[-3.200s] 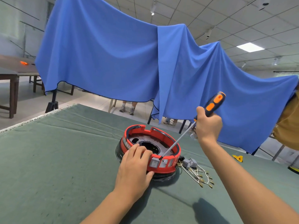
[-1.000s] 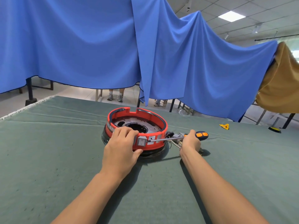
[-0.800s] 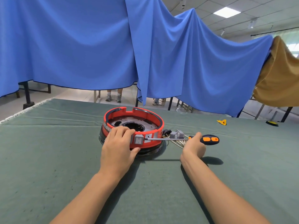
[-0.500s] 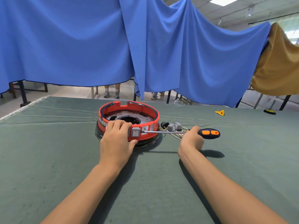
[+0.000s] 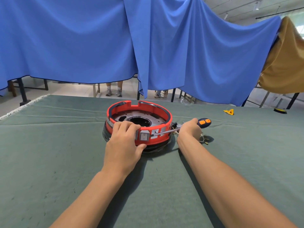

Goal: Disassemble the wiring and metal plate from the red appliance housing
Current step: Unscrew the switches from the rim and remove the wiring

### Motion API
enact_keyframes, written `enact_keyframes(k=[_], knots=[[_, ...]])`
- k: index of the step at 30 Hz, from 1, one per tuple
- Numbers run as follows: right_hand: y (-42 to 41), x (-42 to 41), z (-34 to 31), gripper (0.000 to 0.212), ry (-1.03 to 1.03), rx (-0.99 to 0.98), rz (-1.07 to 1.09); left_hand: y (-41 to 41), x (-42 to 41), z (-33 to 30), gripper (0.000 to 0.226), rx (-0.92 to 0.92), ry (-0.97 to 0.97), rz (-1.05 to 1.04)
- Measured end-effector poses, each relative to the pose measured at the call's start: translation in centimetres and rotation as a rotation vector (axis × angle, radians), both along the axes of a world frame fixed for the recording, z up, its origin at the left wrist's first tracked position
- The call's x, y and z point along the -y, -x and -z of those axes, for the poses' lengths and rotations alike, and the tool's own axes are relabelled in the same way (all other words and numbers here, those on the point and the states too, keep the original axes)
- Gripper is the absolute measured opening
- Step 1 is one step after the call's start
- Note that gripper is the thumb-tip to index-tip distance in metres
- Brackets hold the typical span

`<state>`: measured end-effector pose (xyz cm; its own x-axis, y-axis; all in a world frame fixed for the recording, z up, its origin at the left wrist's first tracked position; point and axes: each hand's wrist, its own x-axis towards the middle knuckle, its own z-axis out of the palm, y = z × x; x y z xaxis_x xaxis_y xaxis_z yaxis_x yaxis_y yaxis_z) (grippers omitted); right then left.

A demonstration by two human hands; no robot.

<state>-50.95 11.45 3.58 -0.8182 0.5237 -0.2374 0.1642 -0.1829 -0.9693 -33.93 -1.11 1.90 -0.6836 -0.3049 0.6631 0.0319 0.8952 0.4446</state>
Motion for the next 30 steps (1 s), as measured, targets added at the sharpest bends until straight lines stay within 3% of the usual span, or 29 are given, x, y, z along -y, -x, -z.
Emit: enact_keyframes(k=[5,15,24,30], knots=[[-0.2,0.4,-0.6,0.039,-0.019,0.005,-0.024,0.1,0.0,-0.1,0.054,-0.016,-0.004,-0.009],[-3.0,-2.3,0.4,0.046,0.089,-0.081,0.074,-0.1,-0.4,0.0,0.055,-0.003,0.086,-0.073],[-3.8,-3.3,0.4,0.046,0.217,-0.094,0.111,-0.3,-0.8,0.0,0.054,0.0,0.053,-0.071],[-4.1,-3.3,0.4,0.047,0.185,-0.099,0.122,-0.2,-0.9,0.0,0.054,0.001,0.044,-0.074]])
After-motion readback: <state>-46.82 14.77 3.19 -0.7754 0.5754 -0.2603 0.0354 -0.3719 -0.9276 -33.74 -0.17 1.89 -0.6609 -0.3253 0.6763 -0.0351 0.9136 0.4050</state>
